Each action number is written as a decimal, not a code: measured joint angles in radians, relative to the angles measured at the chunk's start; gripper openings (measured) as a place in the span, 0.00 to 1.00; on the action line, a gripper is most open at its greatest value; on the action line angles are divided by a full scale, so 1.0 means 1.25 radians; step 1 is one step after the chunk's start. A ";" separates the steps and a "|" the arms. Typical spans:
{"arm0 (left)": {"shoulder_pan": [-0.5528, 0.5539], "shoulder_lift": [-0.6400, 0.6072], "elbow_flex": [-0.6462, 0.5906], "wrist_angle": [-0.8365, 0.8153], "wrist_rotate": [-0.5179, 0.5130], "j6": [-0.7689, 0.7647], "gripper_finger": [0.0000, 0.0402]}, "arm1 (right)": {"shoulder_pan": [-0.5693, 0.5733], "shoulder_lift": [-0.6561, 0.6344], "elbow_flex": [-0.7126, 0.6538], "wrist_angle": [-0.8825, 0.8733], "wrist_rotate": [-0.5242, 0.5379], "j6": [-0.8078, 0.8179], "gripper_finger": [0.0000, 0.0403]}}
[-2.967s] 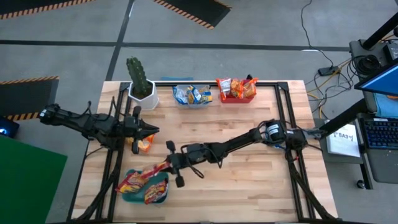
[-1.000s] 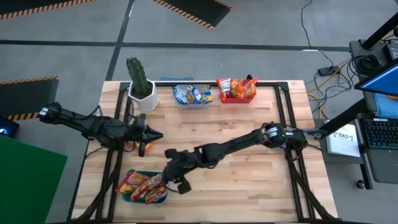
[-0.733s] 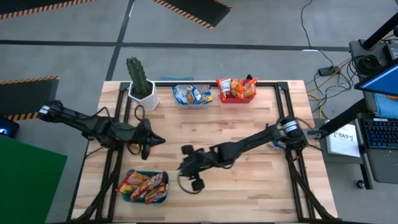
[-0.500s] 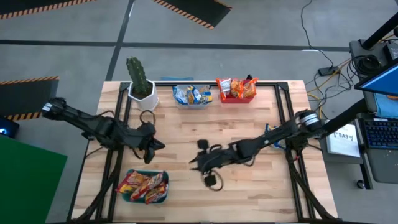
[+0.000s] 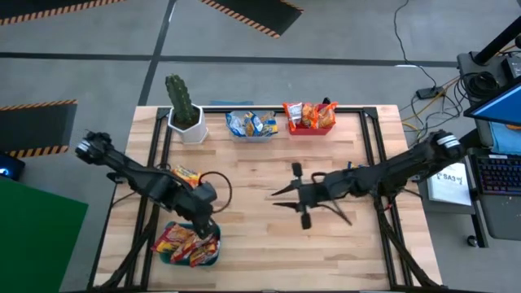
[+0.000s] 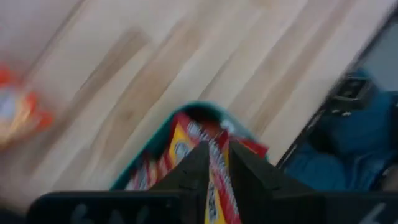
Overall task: Sort Maruchan noodles
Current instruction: Put the red noodle pack into the green bin
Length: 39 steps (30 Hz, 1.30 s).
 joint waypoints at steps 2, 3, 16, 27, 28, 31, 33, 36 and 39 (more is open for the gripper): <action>-0.018 0.041 0.050 -0.066 0.014 -0.048 0.15 | 0.000 -0.035 -0.026 0.000 0.000 -0.003 0.27; -0.030 0.060 0.072 -0.080 0.021 -0.065 0.18 | 0.000 -0.055 -0.041 -0.004 -0.001 -0.008 0.27; -0.308 0.275 0.205 -0.176 0.047 -0.230 0.57 | 0.000 -0.169 -0.098 0.001 -0.001 -0.047 0.27; -0.381 0.305 0.199 -0.254 -0.086 -0.373 0.58 | 0.000 -0.126 -0.090 0.061 -0.002 -0.059 0.27; -0.381 0.305 0.195 -0.254 -0.093 -0.372 0.58 | 0.000 -0.124 -0.090 0.059 -0.002 -0.060 0.27; -0.382 0.305 0.186 -0.255 -0.129 -0.372 0.57 | 0.000 -0.117 -0.090 0.062 -0.002 -0.064 0.27; -0.381 0.305 0.180 -0.255 -0.147 -0.372 0.57 | 0.000 -0.116 -0.090 0.060 -0.002 -0.064 0.27; -0.381 0.305 0.169 -0.253 -0.170 -0.373 0.57 | 0.000 -0.116 -0.090 0.060 -0.002 -0.065 0.27; -0.381 0.304 0.149 -0.241 -0.211 -0.394 0.57 | 0.000 -0.116 -0.090 0.060 -0.003 -0.065 0.27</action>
